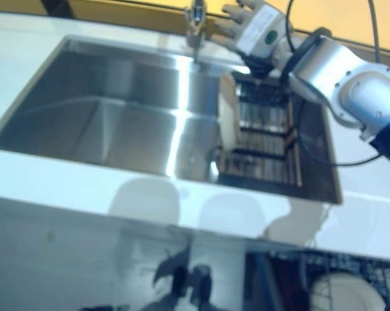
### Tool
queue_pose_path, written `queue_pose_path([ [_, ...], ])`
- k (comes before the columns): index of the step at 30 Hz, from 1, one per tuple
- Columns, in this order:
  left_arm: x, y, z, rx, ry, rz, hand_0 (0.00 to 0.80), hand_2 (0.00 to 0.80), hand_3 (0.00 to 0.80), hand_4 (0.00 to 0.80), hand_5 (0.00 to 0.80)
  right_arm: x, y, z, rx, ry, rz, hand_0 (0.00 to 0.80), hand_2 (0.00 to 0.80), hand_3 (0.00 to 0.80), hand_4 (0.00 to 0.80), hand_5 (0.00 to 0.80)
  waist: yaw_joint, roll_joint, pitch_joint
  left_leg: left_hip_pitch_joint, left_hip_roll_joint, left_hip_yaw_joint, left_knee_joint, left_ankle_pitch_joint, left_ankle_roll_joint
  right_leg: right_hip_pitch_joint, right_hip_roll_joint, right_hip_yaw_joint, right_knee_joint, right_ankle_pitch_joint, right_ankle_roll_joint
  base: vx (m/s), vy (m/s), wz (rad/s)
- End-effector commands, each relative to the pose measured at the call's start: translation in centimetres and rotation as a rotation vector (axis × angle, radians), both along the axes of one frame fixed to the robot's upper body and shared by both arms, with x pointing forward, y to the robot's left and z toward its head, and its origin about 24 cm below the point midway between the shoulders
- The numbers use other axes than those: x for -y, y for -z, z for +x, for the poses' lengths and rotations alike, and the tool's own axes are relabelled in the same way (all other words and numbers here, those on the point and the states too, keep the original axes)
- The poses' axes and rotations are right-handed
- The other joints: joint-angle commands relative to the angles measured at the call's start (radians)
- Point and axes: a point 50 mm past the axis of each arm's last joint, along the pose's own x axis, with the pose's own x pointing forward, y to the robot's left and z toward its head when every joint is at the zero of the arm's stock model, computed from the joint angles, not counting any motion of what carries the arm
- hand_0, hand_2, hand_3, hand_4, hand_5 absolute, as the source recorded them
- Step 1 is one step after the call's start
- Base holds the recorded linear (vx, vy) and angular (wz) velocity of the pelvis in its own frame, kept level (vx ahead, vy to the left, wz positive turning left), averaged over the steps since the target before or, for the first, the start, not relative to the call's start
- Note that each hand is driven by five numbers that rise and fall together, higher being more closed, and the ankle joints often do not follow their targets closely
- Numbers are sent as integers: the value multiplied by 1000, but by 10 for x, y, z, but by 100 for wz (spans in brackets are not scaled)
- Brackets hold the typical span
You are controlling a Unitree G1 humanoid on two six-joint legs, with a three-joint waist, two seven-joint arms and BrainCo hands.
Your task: Take plates into dishwasher
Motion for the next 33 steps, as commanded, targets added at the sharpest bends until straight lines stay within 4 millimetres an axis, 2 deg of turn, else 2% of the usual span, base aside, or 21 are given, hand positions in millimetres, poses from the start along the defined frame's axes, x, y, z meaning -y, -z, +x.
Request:
queue_pose_path([
  [1,-9,1,-13,-33,-13,33,0,0,0,0,0,-2,-22,-9,50,-11,46,0,0,0,0,0,10,-37,-21,18,18,37,-4,-81,-37,4,-30,-13,-1,-15,85,0,0,0],
  [20,-5,1,-8,-5,-4,13,0,0,0,0,0,-17,-3,-8,-25,-6,-61,0,0,0,0,0,11,-28,0,11,20,45,-4,-81,-38,-4,-32,-17,-1,-16,83,0,0,0],
  [33,-5,2,-10,-3,-5,5,0,0,0,0,0,-16,13,-7,-85,-12,-90,0,0,0,0,0,10,-27,6,13,21,51,-4,-82,-40,-3,-32,-22,-1,-17,82,0,0,0],
])
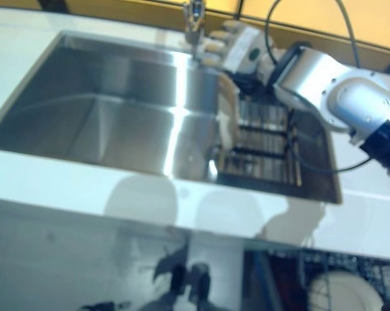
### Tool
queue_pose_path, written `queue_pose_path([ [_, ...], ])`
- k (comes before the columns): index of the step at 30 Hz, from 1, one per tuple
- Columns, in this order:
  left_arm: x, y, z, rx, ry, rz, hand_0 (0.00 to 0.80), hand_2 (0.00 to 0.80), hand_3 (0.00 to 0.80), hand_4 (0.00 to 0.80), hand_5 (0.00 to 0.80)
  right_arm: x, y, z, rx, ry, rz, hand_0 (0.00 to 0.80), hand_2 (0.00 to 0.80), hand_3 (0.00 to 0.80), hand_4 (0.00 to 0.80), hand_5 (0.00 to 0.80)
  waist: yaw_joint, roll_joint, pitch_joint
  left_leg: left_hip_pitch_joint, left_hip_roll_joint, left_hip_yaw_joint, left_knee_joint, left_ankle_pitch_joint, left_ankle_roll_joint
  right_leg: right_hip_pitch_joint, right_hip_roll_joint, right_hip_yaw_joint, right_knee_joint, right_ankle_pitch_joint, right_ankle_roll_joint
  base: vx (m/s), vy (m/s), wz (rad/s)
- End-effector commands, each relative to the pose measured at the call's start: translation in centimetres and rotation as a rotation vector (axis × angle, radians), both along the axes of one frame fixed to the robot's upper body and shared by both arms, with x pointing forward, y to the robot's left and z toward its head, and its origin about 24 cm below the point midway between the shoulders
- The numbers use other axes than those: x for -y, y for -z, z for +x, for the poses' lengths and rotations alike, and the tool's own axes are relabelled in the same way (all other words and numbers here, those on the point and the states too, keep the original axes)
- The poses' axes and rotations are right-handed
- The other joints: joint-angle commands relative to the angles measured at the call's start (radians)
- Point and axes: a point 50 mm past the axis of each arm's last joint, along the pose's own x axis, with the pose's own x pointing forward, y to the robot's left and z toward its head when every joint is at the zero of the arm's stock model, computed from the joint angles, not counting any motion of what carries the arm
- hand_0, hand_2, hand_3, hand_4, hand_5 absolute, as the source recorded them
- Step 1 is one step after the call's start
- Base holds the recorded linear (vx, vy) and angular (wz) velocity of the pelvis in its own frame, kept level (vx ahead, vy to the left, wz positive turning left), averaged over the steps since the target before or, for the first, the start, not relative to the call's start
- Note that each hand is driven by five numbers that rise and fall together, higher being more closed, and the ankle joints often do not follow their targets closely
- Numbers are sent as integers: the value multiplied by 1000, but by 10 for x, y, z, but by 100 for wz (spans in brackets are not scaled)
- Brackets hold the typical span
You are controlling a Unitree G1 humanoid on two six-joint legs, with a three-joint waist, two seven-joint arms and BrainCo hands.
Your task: Take plates into dishwasher
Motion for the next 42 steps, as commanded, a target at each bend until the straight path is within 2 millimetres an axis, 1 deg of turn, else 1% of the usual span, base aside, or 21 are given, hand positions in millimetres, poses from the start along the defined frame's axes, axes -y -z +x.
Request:
queue_pose_path([
  [1,-6,3,-15,-44,-20,16,0,0,0,0,0,1,-6,-4,35,0,-18,0,0,0,0,0,9,-22,2,18,21,42,-4,-82,-39,6,-32,-25,-1,-17,82,0,0,0],
  [10,-9,3,-16,-48,-30,17,0,0,0,0,0,-1,3,-3,7,-10,-26,0,0,0,0,0,11,-23,5,19,21,42,-4,-81,-40,7,-33,-30,-1,-16,84,0,0,0],
  [17,-6,4,-16,-45,-31,13,0,0,0,0,0,-1,8,-3,-7,-14,-46,0,0,0,0,0,11,-20,8,17,21,42,-4,-82,-40,5,-33,-29,-1,-16,83,0,0,0],
  [22,-7,4,-16,-48,-35,9,0,0,0,0,0,-5,13,-5,-18,-28,-77,0,0,0,0,0,12,-18,9,17,22,45,-4,-81,-41,5,-33,-31,-1,-16,84,0,0,0],
  [29,-3,4,-15,-39,-42,-2,0,0,0,0,0,-15,24,-9,-52,-48,-149,0,0,0,0,0,16,-18,9,16,21,42,-4,-79,-41,4,-34,-34,-1,-15,83,0,0,0],
  [32,-2,4,-14,-36,-45,-6,0,0,0,0,0,-16,28,-8,-57,-41,-182,0,0,0,0,0,18,-17,10,13,21,42,-4,-78,-42,3,-34,-38,-1,-16,83,0,0,0],
  [36,-2,6,-17,-43,-51,-7,0,0,0,0,0,-16,35,-5,-68,-18,-232,0,0,0,0,0,21,-18,7,12,21,39,-4,-76,-43,3,-35,-43,-1,-16,82,0,0,0],
  [37,-3,6,-18,-45,-52,-7,0,0,0,0,0,-15,36,-5,-71,-13,-246,66,66,66,66,66,22,-19,6,12,21,39,-4,-76,-43,4,-35,-44,-1,-16,82,0,0,0],
  [38,-3,6,-18,-46,-52,-7,0,0,0,0,0,-14,36,-4,-71,-11,-251,107,107,107,107,107,22,-19,6,13,21,39,-4,-76,-43,4,-35,-44,-1,-16,82,0,0,0],
  [39,-3,6,-19,-47,-53,-6,0,0,0,0,0,-13,38,-3,-75,0,-268,345,345,345,345,345,24,-19,4,12,21,38,-4,-75,-43,4,-35,-46,-1,-16,83,0,0,0],
  [40,-3,6,-18,-46,-53,-6,0,0,0,0,0,-12,39,-2,-76,7,-280,474,474,474,474,474,24,-19,4,12,21,38,-4,-74,-44,3,-36,-47,-1,-16,83,0,0,0],
  [41,-3,5,-18,-46,-53,-6,0,0,0,0,0,-11,40,-2,-75,8,-285,521,521,521,521,521,24,-19,4,11,21,38,-4,-74,-44,3,-36,-47,-1,-16,83,0,0,0],
  [42,-3,6,-19,-46,-53,-7,0,0,0,0,0,-10,41,0,-74,18,-302,800,800,800,800,800,25,-20,2,12,21,38,-4,-74,-44,4,-36,-48,-1,-17,82,0,0,0],
])
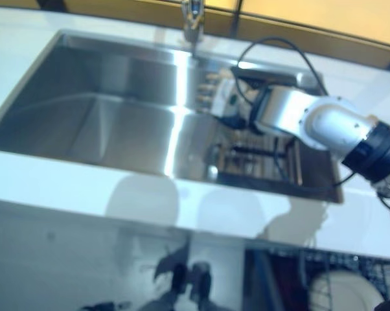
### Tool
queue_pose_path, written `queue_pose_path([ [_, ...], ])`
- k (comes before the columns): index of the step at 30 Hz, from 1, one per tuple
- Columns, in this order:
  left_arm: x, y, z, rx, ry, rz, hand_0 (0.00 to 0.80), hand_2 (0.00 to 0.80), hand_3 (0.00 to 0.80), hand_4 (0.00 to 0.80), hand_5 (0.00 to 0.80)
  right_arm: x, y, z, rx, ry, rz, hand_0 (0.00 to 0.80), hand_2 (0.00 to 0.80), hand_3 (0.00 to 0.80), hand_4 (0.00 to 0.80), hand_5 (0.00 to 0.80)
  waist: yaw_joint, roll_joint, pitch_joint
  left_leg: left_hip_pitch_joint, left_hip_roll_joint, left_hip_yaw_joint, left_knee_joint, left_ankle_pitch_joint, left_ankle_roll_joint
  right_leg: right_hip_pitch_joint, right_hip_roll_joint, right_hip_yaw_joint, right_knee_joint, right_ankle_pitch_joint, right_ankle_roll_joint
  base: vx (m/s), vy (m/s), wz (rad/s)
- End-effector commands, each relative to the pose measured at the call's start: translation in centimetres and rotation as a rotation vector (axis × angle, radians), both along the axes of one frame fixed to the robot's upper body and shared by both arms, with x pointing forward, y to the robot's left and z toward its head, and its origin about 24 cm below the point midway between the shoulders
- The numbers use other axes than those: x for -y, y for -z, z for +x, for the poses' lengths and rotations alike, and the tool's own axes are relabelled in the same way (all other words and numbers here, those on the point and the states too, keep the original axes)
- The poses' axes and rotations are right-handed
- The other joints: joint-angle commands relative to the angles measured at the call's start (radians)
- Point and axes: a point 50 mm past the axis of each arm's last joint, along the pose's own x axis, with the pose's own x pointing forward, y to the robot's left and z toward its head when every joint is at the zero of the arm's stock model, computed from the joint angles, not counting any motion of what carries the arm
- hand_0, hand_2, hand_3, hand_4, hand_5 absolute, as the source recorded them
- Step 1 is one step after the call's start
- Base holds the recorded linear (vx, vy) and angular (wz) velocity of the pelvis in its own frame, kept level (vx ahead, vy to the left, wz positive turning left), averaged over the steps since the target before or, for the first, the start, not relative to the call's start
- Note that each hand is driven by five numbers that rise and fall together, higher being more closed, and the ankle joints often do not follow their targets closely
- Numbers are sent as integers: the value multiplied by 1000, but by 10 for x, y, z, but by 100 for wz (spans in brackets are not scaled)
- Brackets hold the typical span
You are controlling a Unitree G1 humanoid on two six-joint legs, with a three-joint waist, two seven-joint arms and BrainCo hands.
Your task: Take plates into dishwasher
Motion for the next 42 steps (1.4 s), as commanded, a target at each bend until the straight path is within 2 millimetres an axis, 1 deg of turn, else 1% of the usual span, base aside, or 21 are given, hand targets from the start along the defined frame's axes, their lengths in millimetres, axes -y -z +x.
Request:
queue_pose_path([
  [1,-3,5,-17,-46,-50,-4,0,0,0,0,0,7,-2,2,40,29,-48,800,800,800,800,800,22,-28,-4,15,20,35,-4,-74,-44,8,-36,-49,-1,-17,82,0,0,0],
  [10,-3,5,-18,-50,-61,-10,0,0,0,0,0,17,6,10,41,134,-170,800,800,800,800,800,22,-25,-7,16,22,37,-4,-73,-44,9,-36,-47,-1,-17,82,0,0,0],
  [17,-5,6,-22,-58,-70,-9,0,0,0,0,0,26,10,13,16,217,-185,800,800,800,800,800,20,-28,-10,18,24,38,-4,-72,-46,11,-36,-47,-1,-18,81,0,0,0],
  [23,-5,6,-22,-60,-65,-11,0,0,0,0,0,31,6,17,36,232,-176,800,800,800,800,800,17,-34,-19,23,24,40,-4,-74,-47,15,-34,-44,-1,-19,82,0,0,0],
  [30,-2,7,-25,-72,-65,-13,0,0,0,0,0,32,-3,16,66,234,-172,800,800,800,800,800,12,-46,-38,50,27,49,-4,-86,-46,40,-31,-35,-1,-26,83,0,0,0],
  [35,-2,9,-29,-90,-63,-5,0,0,0,0,0,33,-12,13,83,208,-119,800,800,800,800,800,3,-59,-67,72,29,56,-4,-97,-45,59,-26,-20,-1,-31,85,7,6,-3],
  [39,-1,10,-32,-97,-65,-5,0,0,0,0,0,36,-27,10,96,191,13,800,800,800,800,800,-8,-68,-94,95,33,69,-4,-109,-44,76,-22,-5,-1,-35,86,6,29,-12],
  [42,1,11,-35,-106,-67,-5,0,0,0,0,0,45,-35,9,108,183,99,800,800,800,800,800,-16,-70,-115,112,33,76,-4,-118,-43,90,-21,4,-1,-38,89,22,23,-11],
])
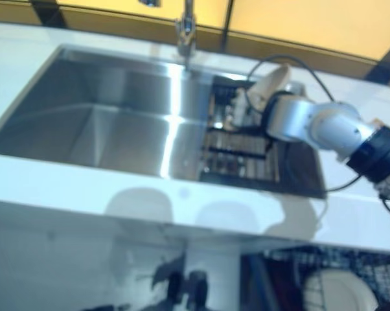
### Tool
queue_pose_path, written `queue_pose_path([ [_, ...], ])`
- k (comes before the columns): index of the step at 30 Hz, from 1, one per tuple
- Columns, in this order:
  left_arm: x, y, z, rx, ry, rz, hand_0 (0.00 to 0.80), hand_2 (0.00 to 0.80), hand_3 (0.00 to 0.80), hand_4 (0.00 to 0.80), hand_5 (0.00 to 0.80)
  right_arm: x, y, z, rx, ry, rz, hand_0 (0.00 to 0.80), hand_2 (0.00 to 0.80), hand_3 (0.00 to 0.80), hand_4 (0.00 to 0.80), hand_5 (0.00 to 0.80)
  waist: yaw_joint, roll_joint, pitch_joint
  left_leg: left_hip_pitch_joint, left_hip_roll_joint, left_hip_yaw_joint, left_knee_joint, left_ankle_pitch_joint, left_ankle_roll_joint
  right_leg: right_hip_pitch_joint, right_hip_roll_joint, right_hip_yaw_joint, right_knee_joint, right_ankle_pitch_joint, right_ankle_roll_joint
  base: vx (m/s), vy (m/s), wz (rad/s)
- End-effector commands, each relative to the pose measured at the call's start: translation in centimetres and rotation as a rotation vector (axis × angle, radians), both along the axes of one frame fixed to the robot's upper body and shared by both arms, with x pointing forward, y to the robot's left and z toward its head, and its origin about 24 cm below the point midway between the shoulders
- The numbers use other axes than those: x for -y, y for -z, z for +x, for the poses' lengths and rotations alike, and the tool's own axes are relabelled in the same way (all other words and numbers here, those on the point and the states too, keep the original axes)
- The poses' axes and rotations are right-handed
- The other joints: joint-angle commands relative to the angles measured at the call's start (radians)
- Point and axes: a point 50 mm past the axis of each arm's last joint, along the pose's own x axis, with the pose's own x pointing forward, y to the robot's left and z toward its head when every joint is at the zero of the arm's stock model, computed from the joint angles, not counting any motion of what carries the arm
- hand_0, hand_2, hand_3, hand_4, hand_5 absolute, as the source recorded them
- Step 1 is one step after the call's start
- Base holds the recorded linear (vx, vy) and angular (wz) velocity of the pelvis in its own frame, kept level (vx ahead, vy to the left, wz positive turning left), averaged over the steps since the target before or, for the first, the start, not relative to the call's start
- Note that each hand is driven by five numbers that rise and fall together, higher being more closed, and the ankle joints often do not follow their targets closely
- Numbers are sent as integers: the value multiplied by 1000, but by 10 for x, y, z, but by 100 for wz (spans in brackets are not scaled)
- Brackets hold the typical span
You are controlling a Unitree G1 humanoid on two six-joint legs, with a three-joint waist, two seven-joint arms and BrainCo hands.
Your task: Take plates into dishwasher
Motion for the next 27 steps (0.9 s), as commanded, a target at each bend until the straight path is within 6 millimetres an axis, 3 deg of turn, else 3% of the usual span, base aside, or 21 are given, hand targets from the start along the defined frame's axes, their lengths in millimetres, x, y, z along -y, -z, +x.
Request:
queue_pose_path([
  [1,-1,9,-30,-102,-28,18,0,0,0,0,0,17,-49,-4,178,19,194,800,800,800,800,800,-12,-33,-90,56,21,39,-3,-111,-30,44,-27,-18,-1,-41,86,16,14,-8],
  [10,-2,10,-35,-136,-14,20,0,0,0,0,0,49,-72,-3,320,84,311,800,800,800,800,800,-40,-25,-149,109,25,78,-3,-140,-23,82,-25,26,-1,-42,97,19,9,-17],
  [16,-3,10,-37,-141,-17,2,0,0,0,0,0,74,-81,-3,351,141,581,800,800,800,800,800,-60,-23,-178,135,29,102,-3,-151,-18,99,-19,56,-1,-37,102,42,-22,-21],
  [19,0,11,-37,-145,-8,-1,0,0,0,0,0,106,-84,-3,351,229,780,800,800,800,800,800,-71,-16,-185,150,31,108,-3,-161,-14,108,-16,72,-1,-38,99,30,-20,-16],
  [27,-4,11,-44,-178,9,-18,0,0,0,0,0,175,-81,-15,431,399,1007,800,800,800,800,800,-95,-1,-198,160,37,122,-3,-166,-19,117,-9,95,-1,-39,99,12,-39,-11],
])
